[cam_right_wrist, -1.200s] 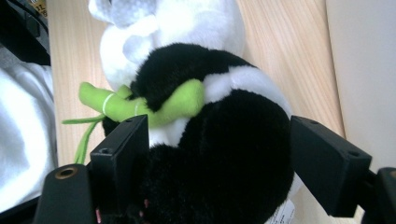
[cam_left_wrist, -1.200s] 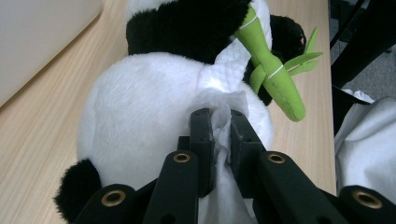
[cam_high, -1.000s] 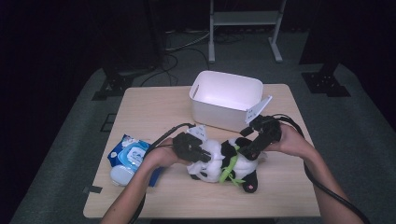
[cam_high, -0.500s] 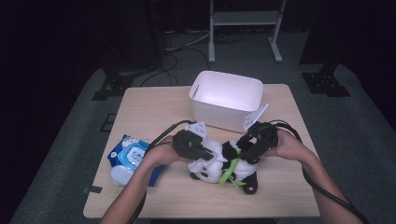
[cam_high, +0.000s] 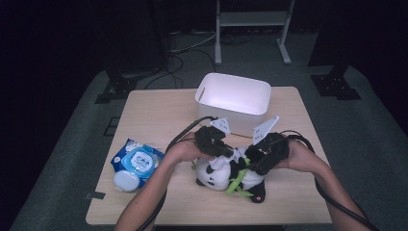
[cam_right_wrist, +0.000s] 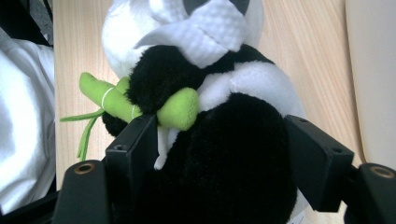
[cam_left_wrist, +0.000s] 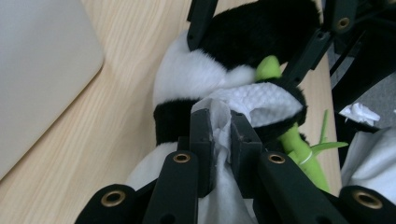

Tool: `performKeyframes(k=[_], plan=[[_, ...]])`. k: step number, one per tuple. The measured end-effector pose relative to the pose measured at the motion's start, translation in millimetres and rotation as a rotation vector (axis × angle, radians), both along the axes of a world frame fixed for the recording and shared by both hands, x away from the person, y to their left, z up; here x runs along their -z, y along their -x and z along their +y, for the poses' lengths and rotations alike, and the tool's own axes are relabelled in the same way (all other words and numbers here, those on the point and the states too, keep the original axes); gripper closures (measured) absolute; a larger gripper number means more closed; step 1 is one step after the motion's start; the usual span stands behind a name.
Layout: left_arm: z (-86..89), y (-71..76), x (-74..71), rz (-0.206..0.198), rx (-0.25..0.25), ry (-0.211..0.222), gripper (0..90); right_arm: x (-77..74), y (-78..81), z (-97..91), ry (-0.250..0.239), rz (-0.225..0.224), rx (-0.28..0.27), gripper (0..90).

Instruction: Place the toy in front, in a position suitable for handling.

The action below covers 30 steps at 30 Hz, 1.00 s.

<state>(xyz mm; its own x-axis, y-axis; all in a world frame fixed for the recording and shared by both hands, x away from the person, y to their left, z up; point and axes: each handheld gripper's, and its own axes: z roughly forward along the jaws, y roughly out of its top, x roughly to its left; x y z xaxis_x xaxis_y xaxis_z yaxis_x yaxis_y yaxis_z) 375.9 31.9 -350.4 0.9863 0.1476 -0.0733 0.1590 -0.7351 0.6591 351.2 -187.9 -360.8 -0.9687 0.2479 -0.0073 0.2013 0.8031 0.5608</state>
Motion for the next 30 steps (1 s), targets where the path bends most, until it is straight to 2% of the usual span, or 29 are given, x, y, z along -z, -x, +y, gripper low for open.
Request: performKeyframes(k=[5,11,13,16,20,26,29,30], plan=[[15.6,-0.4,-8.2,-0.025,-0.025,-0.005,81.5,1.1,5.0,-1.4,-0.011,-0.021,-0.004,28.7],[44.1,-4.9,-11.2,-0.031,-0.091,-0.021,81.1,1.4,9.8,-1.2,-0.013,-0.042,-0.005,28.6],[51.3,-6.8,-9.5,-0.028,-0.1,-0.033,81.0,1.4,11.4,-0.8,-0.014,-0.049,-0.005,28.6],[60.0,-8.1,-4.9,0.003,-0.116,-0.013,81.0,1.4,13.9,0.0,-0.013,-0.059,-0.012,28.6],[56.9,-7.6,-4.1,0.017,-0.102,0.006,81.0,1.2,15.7,2.5,-0.012,-0.064,-0.021,28.4],[34.0,-1.5,-7.3,0.022,-0.036,0.013,81.1,0.9,18.9,3.5,-0.012,-0.07,-0.026,28.1],[17.3,2.1,-6.8,0.02,0.004,-0.004,81.0,0.9,20.5,5.0,-0.015,-0.073,-0.027,28.1],[17.3,2.1,-6.8,0.02,0.004,-0.004,81.0,1.1,20.7,5.4,-0.017,-0.076,-0.029,28.0]])
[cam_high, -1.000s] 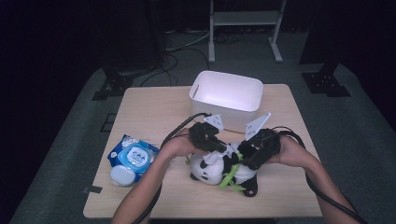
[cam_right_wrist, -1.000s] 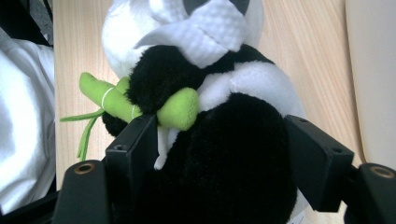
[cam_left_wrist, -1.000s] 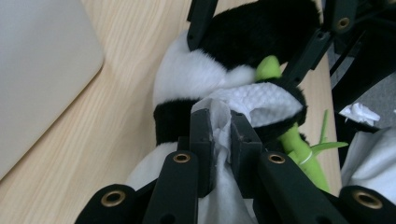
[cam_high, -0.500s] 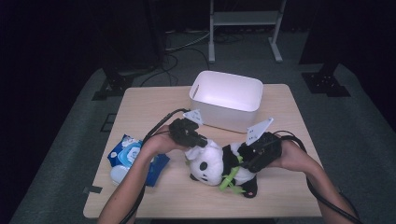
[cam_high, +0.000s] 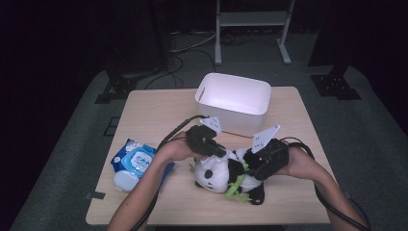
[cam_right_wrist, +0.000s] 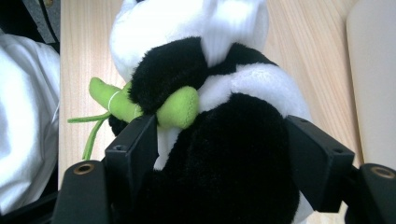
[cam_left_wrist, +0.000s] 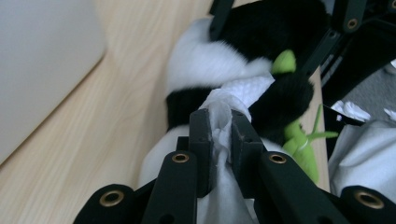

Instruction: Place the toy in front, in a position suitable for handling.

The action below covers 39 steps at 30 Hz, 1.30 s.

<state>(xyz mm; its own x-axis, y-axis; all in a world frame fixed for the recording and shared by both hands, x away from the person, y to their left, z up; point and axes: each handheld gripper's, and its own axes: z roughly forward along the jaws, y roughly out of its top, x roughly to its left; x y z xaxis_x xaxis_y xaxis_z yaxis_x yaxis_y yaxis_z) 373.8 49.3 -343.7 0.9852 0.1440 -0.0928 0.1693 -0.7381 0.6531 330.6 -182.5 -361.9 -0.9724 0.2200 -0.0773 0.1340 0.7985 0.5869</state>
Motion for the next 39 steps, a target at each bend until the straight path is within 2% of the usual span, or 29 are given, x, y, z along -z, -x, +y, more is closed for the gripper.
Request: performKeyframes(k=[1,5,8,13,23,30,34,39], plan=[[-13.1,2.3,2.6,0.0,0.026,-0.018,81.0,0.2,0.5,0.5,-0.002,0.001,-0.004,28.0],[-25.4,3.0,8.4,0.008,0.044,-0.04,81.1,0.3,2.6,1.0,-0.004,-0.003,-0.005,27.3],[-24.6,3.0,10.1,0.013,0.041,-0.038,81.4,0.4,2.9,-0.2,-0.006,-0.005,0.001,26.0],[-22.0,8.3,10.1,0.004,0.047,-0.044,81.5,-9.8,-1.3,-7.8,-0.057,0.037,0.01,25.3],[-22.6,13.6,8.0,-0.003,0.07,-0.047,81.5,-11.9,-3.2,-21.6,-0.074,0.093,0.012,28.8],[-21.7,14.0,7.4,-0.007,0.068,-0.044,81.3,-15.2,-3.1,-29.4,-0.09,0.116,0.009,30.5],[-21.6,13.5,7.2,-0.011,0.067,-0.046,81.3,-19.8,-2.5,-37.3,-0.117,0.117,0.008,32.1],[-23.7,11.8,6.4,-0.023,0.054,-0.043,81.0,-15.6,-3.3,-36.9,-0.111,0.144,0.001,36.7]])
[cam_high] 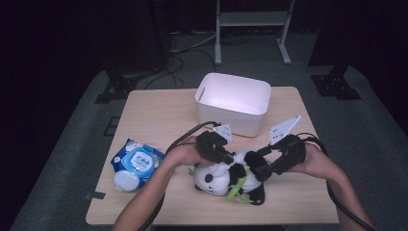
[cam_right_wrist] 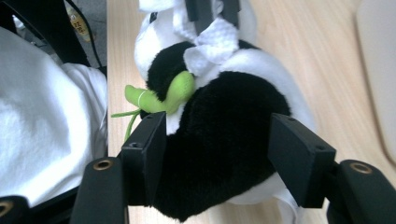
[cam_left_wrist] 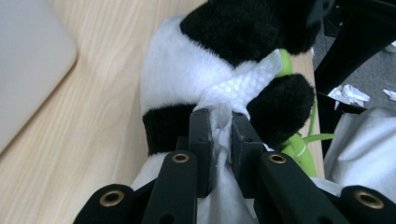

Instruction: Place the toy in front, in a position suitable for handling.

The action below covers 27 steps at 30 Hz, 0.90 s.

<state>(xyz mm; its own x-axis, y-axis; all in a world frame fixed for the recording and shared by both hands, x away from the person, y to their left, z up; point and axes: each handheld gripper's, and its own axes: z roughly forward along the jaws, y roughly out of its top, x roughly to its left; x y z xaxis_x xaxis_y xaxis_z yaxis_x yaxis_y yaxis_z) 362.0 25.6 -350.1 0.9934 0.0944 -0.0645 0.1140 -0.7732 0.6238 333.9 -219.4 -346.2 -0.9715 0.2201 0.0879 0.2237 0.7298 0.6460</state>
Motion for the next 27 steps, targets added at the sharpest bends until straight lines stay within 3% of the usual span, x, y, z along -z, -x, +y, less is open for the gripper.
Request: performKeyframes(k=[7,14,19,27], plan=[[-12.4,0.3,-6.2,-0.011,0.015,0.026,81.1,5.4,-0.2,6.0,0.003,0.005,0.005,36.3],[-32.6,4.4,-9.2,-0.024,0.053,0.016,81.1,4.2,1.6,8.2,0.022,-0.015,0.009,31.5],[-29.9,3.5,-7.2,-0.016,0.048,0.013,81.1,-6.4,3.5,-7.9,-0.006,-0.045,0.027,31.6],[-36.3,5.7,-11.4,-0.024,0.065,0.009,80.7,4.8,2.5,-5.0,0.013,0.013,0.01,33.6]])
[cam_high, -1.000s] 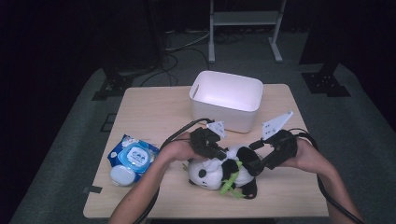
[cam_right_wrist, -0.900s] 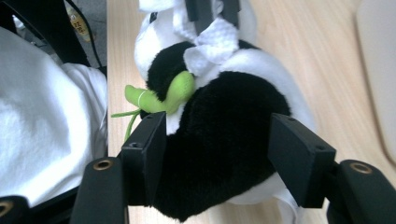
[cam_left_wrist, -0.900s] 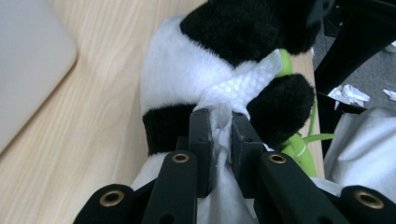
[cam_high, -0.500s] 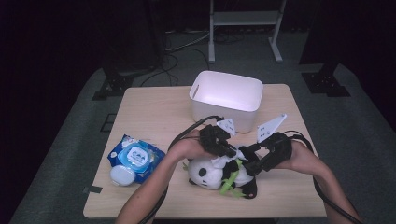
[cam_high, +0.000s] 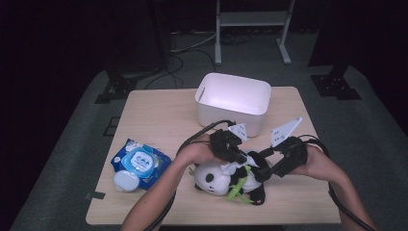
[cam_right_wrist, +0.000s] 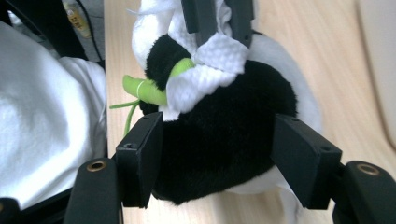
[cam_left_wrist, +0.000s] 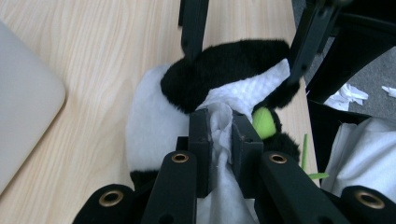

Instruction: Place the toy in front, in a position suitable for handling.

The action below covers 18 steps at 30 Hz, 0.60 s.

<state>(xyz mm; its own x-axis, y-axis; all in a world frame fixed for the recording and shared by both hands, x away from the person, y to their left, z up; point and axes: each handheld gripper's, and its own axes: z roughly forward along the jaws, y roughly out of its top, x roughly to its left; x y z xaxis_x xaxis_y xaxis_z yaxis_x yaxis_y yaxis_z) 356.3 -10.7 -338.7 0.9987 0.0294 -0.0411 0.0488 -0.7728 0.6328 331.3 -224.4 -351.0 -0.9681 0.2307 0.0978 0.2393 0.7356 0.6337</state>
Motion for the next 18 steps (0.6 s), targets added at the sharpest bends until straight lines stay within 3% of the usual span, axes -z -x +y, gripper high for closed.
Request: performKeyframes(k=[6,11,18], plan=[[-12.4,2.7,-5.8,-0.007,0.032,0.012,80.7,1.5,-0.5,2.0,-0.018,0.008,-0.007,33.4],[-38.2,6.7,-5.3,-0.01,0.085,0.008,80.4,1.8,2.6,5.3,-0.007,-0.003,-0.006,31.4],[-59.2,11.7,-1.7,0.014,0.128,0.018,80.1,3.8,4.1,6.5,-0.01,-0.015,-0.017,29.5]])
